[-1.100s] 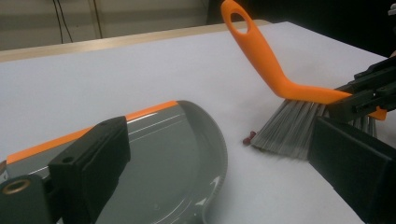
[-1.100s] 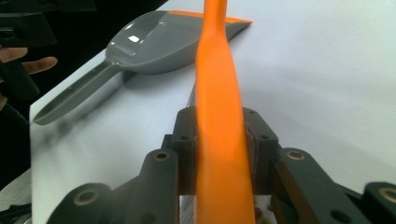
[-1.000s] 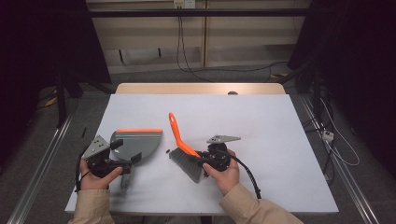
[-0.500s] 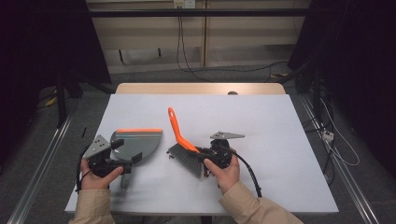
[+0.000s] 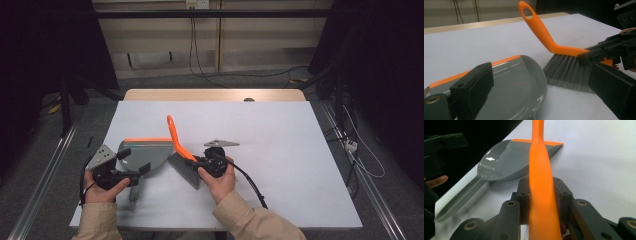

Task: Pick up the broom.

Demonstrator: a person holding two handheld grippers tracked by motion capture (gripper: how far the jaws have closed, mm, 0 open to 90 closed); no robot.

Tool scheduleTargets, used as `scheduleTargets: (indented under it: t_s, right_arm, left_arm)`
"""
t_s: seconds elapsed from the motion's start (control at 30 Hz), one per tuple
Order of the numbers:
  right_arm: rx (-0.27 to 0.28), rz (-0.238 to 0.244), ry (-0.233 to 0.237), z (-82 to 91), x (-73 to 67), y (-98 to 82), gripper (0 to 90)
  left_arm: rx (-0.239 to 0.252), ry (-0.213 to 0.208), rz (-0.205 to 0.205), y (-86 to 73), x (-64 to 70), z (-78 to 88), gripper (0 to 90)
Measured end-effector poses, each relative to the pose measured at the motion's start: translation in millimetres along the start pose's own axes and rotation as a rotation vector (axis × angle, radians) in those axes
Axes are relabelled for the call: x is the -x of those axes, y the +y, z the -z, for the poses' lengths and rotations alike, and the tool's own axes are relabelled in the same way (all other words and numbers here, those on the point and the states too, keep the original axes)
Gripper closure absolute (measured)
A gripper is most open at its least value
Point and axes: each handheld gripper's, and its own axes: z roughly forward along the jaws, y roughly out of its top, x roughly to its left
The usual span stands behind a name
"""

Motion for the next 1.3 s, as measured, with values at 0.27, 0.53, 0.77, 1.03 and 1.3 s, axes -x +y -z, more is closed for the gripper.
scheduleTargets:
  t_s: [0.27, 0.53, 0.77, 1.03, 1.3]
  right_arm:
    - [-0.009, -0.005, -0.040, 4.4, 7.0, 0.3, 70.6]
    - [0.014, -0.035, -0.083, 24.2, 20.7, -4.8, 70.4]
    - [0.027, -0.046, -0.110, 38.9, 30.4, -7.3, 70.4]
    - [0.042, -0.077, -0.116, 52.5, 42.2, -10.6, 70.4]
    - [0.049, -0.092, -0.122, 60.8, 48.6, -12.9, 70.4]
  left_arm:
    - [-0.001, 0.001, -0.003, 0.1, 1.3, -0.1, 5.9]
    - [-0.003, 0.003, -0.011, 0.5, 3.4, 0.1, 5.9]
    - [-0.009, 0.000, -0.014, 0.8, 5.0, -2.0, 5.9]
    - [-0.013, -0.003, -0.022, 0.9, 5.4, -3.2, 5.9]
    - [-0.013, -0.001, -0.019, 0.7, 6.1, -3.5, 5.9]
